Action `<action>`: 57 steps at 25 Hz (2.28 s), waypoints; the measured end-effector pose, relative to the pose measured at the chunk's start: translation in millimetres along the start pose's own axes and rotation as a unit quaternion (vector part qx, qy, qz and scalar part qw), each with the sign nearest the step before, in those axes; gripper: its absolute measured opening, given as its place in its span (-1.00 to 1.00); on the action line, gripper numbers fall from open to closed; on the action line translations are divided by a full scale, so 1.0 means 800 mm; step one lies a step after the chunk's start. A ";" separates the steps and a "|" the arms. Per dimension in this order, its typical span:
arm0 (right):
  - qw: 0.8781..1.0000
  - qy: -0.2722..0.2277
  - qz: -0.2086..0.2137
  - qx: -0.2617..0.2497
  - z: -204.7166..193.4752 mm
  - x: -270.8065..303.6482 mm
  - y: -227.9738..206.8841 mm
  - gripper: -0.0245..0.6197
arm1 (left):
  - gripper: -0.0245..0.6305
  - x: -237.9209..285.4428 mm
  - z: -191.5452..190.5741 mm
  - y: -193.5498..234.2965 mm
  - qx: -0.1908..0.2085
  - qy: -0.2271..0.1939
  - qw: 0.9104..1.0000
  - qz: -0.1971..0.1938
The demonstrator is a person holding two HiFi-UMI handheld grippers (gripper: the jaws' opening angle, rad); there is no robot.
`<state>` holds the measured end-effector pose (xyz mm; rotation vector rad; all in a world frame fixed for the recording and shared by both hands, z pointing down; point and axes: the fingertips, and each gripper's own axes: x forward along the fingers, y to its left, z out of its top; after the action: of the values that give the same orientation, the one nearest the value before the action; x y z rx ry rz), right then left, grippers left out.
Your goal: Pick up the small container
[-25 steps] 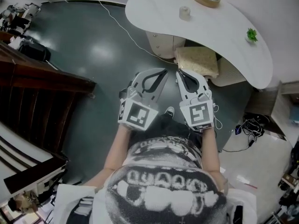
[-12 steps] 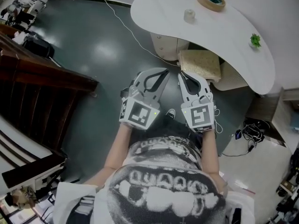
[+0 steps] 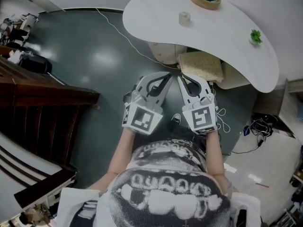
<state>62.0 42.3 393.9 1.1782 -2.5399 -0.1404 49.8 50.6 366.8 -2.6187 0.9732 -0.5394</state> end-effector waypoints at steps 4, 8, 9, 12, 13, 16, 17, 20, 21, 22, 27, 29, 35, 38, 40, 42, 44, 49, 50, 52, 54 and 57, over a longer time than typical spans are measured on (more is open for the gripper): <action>1.000 0.007 -0.013 0.008 -0.003 0.041 -0.024 -0.86 | -0.91 0.028 -0.018 0.036 -0.002 -0.002 1.000 -0.014; 0.999 0.019 -0.024 0.011 -0.001 0.097 -0.047 -0.85 | -0.91 0.056 -0.040 0.086 -0.005 -0.003 0.999 -0.031; 0.999 0.023 -0.026 0.012 0.000 0.113 -0.054 -0.85 | -0.91 0.065 -0.044 0.101 -0.005 -0.003 0.999 -0.036; 0.999 0.030 -0.036 0.016 0.004 0.158 -0.080 -0.85 | -0.91 0.095 -0.055 0.146 0.000 -0.006 0.999 -0.051; 0.998 0.032 -0.042 0.016 0.005 0.172 -0.089 -0.85 | -0.91 0.106 -0.059 0.160 0.002 -0.007 0.998 -0.055; 0.997 0.042 -0.056 0.021 0.008 0.206 -0.110 -0.84 | -0.91 0.131 -0.070 0.196 0.004 -0.010 0.997 -0.072; 0.997 0.048 -0.060 0.023 0.007 0.215 -0.115 -0.84 | -0.91 0.138 -0.074 0.205 0.003 -0.011 0.997 -0.078; 0.995 0.069 -0.070 0.028 0.000 0.240 -0.132 -0.83 | -0.91 0.160 -0.085 0.226 0.006 -0.012 0.995 -0.098; 0.994 0.070 -0.074 0.029 -0.001 0.248 -0.138 -0.83 | -0.91 0.167 -0.088 0.231 0.009 -0.012 0.994 -0.104; 0.994 0.070 -0.078 0.030 -0.002 0.257 -0.144 -0.82 | -0.91 0.174 -0.091 0.237 0.011 -0.013 0.994 -0.110; 0.991 0.087 -0.092 0.032 -0.003 0.288 -0.156 -0.80 | -0.91 0.192 -0.100 0.261 0.017 -0.024 0.991 -0.134; 0.990 0.090 -0.100 0.034 -0.002 0.298 -0.160 -0.80 | -0.91 0.196 -0.104 0.271 0.019 -0.028 0.989 -0.141; 0.984 0.105 -0.136 0.039 -0.007 0.315 -0.173 -0.79 | -0.91 0.204 -0.115 0.290 0.026 -0.041 0.985 -0.165; 0.981 0.112 -0.152 0.044 -0.014 0.322 -0.181 -0.78 | -0.91 0.209 -0.117 0.298 0.033 -0.047 0.983 -0.175; 0.978 0.120 -0.163 0.044 -0.019 0.324 -0.185 -0.78 | -0.91 0.209 -0.118 0.301 0.040 -0.053 0.981 -0.184; 0.975 0.130 -0.175 0.043 -0.026 0.324 -0.189 -0.77 | -0.91 0.208 -0.120 0.301 0.045 -0.058 0.978 -0.194; 0.971 0.146 -0.186 0.042 -0.036 0.321 -0.195 -0.76 | -0.91 0.208 -0.123 0.299 0.050 -0.061 0.976 -0.203; 0.962 0.185 -0.197 0.043 -0.066 0.317 -0.207 -0.73 | -0.91 0.211 -0.128 0.298 0.050 -0.064 0.974 -0.213; 0.961 0.190 -0.198 0.043 -0.071 0.318 -0.209 -0.72 | -0.91 0.211 -0.128 0.298 0.049 -0.065 0.973 -0.214; 0.958 0.201 -0.199 0.041 -0.082 0.319 -0.216 -0.69 | -0.91 0.211 -0.126 0.298 0.051 -0.067 0.972 -0.218; 0.957 0.206 -0.199 0.041 -0.093 0.322 -0.225 -0.63 | -0.91 0.214 -0.123 0.297 0.055 -0.070 0.971 -0.221; 0.957 0.211 -0.196 0.042 -0.104 0.328 -0.240 -0.56 | -0.91 0.217 -0.121 0.295 0.057 -0.071 0.971 -0.223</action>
<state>71.6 -277.2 496.8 1.5460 -1.9422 0.1161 -3.7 -251.3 401.3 -2.7269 0.2960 -0.4805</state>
